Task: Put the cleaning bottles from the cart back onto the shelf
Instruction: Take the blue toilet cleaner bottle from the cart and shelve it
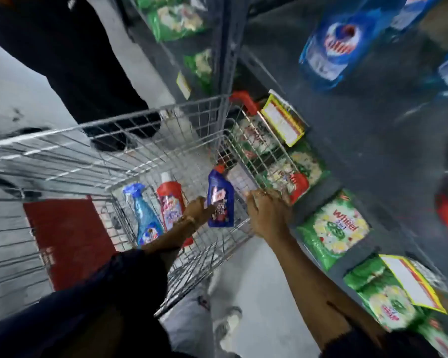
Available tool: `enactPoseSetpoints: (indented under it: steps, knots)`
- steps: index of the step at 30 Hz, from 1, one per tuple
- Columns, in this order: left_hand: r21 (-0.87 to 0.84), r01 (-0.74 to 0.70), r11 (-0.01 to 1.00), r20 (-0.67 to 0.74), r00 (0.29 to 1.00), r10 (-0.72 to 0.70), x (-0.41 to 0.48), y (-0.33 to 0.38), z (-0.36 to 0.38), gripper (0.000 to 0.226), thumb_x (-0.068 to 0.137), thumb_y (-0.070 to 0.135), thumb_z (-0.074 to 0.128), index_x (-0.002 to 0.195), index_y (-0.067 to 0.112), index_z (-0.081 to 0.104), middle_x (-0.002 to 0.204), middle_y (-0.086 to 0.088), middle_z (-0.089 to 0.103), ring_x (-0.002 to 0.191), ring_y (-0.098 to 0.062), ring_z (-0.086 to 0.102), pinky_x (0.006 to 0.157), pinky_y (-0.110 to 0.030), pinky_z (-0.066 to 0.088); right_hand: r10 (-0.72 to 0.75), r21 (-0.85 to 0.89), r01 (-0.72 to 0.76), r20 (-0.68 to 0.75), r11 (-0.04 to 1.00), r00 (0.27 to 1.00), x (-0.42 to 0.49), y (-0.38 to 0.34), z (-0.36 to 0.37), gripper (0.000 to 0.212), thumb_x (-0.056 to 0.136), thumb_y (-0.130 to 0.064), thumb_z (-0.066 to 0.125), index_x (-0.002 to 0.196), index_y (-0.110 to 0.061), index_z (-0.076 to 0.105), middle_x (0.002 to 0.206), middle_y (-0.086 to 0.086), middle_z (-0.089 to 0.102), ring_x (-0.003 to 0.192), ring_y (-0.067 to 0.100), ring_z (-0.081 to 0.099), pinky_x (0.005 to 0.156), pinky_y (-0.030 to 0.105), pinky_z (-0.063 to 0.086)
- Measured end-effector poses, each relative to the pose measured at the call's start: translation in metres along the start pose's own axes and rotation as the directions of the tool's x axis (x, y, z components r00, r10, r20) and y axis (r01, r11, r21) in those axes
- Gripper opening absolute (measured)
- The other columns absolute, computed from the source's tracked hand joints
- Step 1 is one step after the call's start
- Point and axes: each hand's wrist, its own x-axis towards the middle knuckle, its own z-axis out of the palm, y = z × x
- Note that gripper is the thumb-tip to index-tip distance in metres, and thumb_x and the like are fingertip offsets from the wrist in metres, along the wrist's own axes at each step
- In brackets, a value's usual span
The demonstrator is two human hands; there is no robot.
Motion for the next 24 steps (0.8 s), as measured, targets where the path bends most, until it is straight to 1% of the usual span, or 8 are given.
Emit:
enactPoseSetpoints:
  steps: [2, 4, 7, 11, 14, 17, 21, 24]
  knots:
    - [-0.062, 0.151, 0.987, 0.011, 0.989, -0.151, 0.017, 0.001, 0.011, 0.046, 0.090, 0.035, 0.056, 0.107, -0.007, 0.059, 0.112, -0.028, 0.065, 0.101, -0.039, 0.062, 0.080, -0.042, 0.048, -0.002, -0.154, 0.004, 0.014, 0.988, 1.000, 0.009, 0.000, 0.008, 0.050, 0.095, -0.050, 0.030, 0.095, -0.021, 0.071, 0.098, 0.008, 0.075, 0.113, 0.025, 0.057, 0.119, 0.048, 0.009]
    - [-0.253, 0.237, 0.938, 0.005, 0.970, -0.243, 0.031, 0.002, 0.031, 0.043, 0.089, 0.029, 0.060, 0.111, -0.007, 0.060, 0.112, -0.028, 0.067, 0.095, -0.036, 0.064, 0.078, -0.042, 0.051, -0.009, -0.214, 0.024, 0.070, 0.976, 0.998, 0.013, 0.006, 0.015, 0.060, 0.094, -0.056, 0.024, 0.096, -0.019, 0.071, 0.102, 0.009, 0.074, 0.118, 0.026, 0.054, 0.118, 0.051, 0.011]
    - [-0.348, 0.276, 0.896, -0.099, 0.940, -0.328, 0.039, 0.005, 0.060, 0.042, 0.083, 0.022, 0.065, 0.111, -0.009, 0.058, 0.113, -0.031, 0.063, 0.100, -0.040, 0.063, 0.082, -0.046, 0.054, -0.011, -0.208, 0.018, 0.038, 0.978, 0.999, 0.011, 0.011, 0.019, 0.059, 0.094, -0.057, 0.024, 0.097, -0.021, 0.072, 0.106, 0.008, 0.073, 0.128, 0.026, 0.045, 0.117, 0.046, 0.004]
    - [-0.489, 0.280, 0.826, -0.135, 0.911, -0.389, 0.041, 0.004, 0.070, 0.040, 0.069, 0.018, 0.078, 0.096, -0.001, 0.055, 0.091, -0.018, 0.062, 0.090, -0.034, 0.066, 0.064, -0.036, 0.050, -0.024, -0.167, 0.026, 0.014, 0.986, 1.000, 0.008, 0.010, 0.017, 0.056, 0.095, -0.055, 0.027, 0.104, -0.020, 0.070, 0.109, 0.007, 0.073, 0.132, 0.022, 0.041, 0.114, 0.040, -0.001]
    - [-0.491, 0.284, 0.824, -0.045, 0.936, -0.350, 0.047, -0.006, 0.060, 0.057, 0.062, 0.016, 0.085, 0.092, 0.010, 0.037, 0.090, -0.010, 0.054, 0.082, -0.026, 0.057, 0.063, -0.035, 0.050, -0.008, -0.174, 0.013, 0.031, 0.985, 0.999, 0.008, 0.010, 0.018, 0.057, 0.095, -0.055, 0.026, 0.106, -0.019, 0.069, 0.111, 0.005, 0.072, 0.133, 0.020, 0.039, 0.113, 0.038, 0.000]
    - [-0.409, 0.276, 0.870, 0.005, 0.954, -0.300, 0.046, -0.014, 0.042, 0.059, 0.059, 0.014, 0.087, 0.095, 0.010, 0.040, 0.085, -0.006, 0.055, 0.081, -0.023, 0.054, 0.057, -0.027, 0.043, 0.010, -0.152, -0.004, 0.042, 0.988, 0.999, 0.008, 0.009, 0.017, 0.051, 0.094, -0.053, 0.032, 0.103, -0.019, 0.069, 0.109, 0.006, 0.073, 0.132, 0.022, 0.040, 0.114, 0.040, 0.008]
    - [-0.452, 0.256, 0.855, 0.049, 0.964, -0.263, 0.028, -0.012, 0.014, 0.061, 0.061, 0.012, 0.086, 0.112, 0.005, 0.054, 0.104, -0.014, 0.065, 0.092, -0.028, 0.063, 0.079, -0.037, 0.053, 0.013, -0.129, -0.007, 0.046, 0.992, 0.999, 0.008, 0.010, 0.018, 0.046, 0.094, -0.049, 0.036, 0.111, -0.019, 0.066, 0.114, 0.005, 0.072, 0.135, 0.021, 0.037, 0.115, 0.042, 0.011]
    - [-0.542, 0.102, 0.834, 0.015, 0.994, -0.112, -0.008, 0.007, -0.018, 0.061, 0.066, 0.008, 0.081, 0.119, 0.008, 0.052, 0.105, -0.008, 0.064, 0.102, -0.034, 0.064, 0.084, -0.043, 0.054, -0.006, -0.004, 0.007, 0.067, 1.000, 0.998, 0.005, 0.012, 0.013, 0.044, 0.096, -0.046, 0.036, 0.122, -0.019, 0.060, 0.124, 0.007, 0.067, 0.137, 0.021, 0.034, 0.117, 0.040, 0.010]
